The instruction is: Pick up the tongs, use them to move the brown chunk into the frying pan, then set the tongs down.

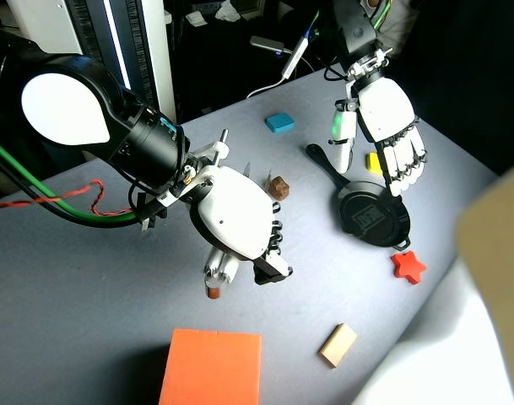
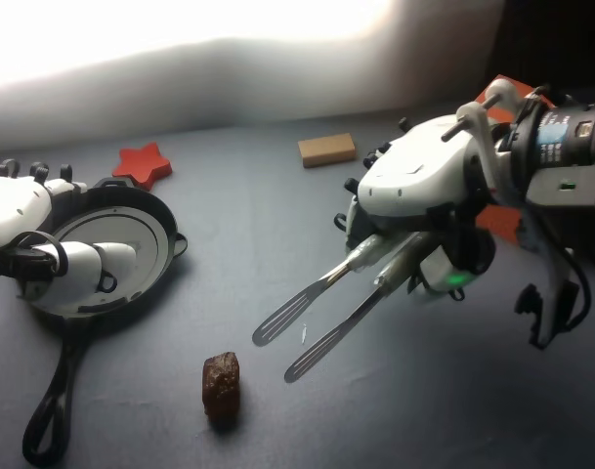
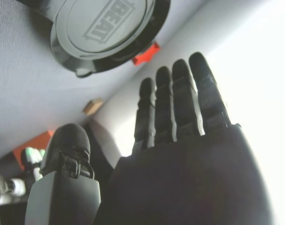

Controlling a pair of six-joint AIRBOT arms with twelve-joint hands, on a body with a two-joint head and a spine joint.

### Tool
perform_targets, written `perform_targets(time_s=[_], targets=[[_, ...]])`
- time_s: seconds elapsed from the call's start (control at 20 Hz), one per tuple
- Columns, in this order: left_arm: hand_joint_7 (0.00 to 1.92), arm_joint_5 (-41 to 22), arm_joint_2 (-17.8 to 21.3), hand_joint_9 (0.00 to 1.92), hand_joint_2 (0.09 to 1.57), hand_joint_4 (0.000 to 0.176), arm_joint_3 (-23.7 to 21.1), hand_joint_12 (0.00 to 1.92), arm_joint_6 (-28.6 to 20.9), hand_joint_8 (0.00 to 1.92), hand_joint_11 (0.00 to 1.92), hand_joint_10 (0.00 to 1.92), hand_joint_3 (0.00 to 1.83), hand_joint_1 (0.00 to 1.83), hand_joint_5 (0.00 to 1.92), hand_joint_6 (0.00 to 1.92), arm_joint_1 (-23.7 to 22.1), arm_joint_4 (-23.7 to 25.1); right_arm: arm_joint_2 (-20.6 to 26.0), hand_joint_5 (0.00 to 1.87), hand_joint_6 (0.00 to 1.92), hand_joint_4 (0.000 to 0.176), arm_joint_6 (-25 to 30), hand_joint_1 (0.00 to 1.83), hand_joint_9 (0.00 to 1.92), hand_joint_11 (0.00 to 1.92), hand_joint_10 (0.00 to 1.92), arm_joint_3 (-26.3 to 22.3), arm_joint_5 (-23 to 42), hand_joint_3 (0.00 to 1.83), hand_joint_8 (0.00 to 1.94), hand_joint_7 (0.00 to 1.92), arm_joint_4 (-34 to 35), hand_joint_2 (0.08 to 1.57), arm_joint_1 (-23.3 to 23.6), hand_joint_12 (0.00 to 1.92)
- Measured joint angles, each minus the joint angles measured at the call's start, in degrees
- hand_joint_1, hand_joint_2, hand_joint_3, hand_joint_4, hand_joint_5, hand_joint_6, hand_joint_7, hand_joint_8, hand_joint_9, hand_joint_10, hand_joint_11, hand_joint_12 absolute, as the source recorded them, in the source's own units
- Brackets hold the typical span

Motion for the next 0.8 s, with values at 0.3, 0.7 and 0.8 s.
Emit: perform_targets(time_s=[0.3, 0.7, 0.8], targets=[[0.20, 1.64, 0.00, 0.17, 1.27, 0.000, 1.29, 0.50, -3.23, 0.00, 0.00, 0.00, 0.00, 0.06, 0.19, 0.00, 1.31, 3.41, -3.65, 0.73, 0.01, 0.000, 0.31, 1.08, 0.72, 0.19, 0.04, 2.03, -0.33, 0.00, 0.00, 0.77, 0.24, 1.20, 0.00, 1.39], [0.20, 2.47, 0.00, 0.17, 1.27, 0.000, 2.69, 0.48, -5.38, 0.00, 0.00, 0.00, 0.00, 0.06, 0.18, 0.00, 1.97, 3.65, -6.49, 0.74, 0.01, 0.000, 0.37, 1.08, 0.73, 0.20, 0.04, 4.42, -2.78, 0.00, 0.00, 0.77, 0.28, 1.21, 0.22, 1.38], [0.20, 2.34, 0.00, 0.17, 1.27, 0.000, 2.78, 0.45, -5.38, 0.00, 0.00, 0.00, 0.00, 0.07, 0.18, 0.00, 2.25, 3.26, -6.51, 0.75, 0.01, 0.000, 0.35, 1.09, 0.74, 0.22, 0.03, 4.42, -2.71, 0.00, 0.00, 0.78, 0.22, 1.19, 0.22, 1.35]])
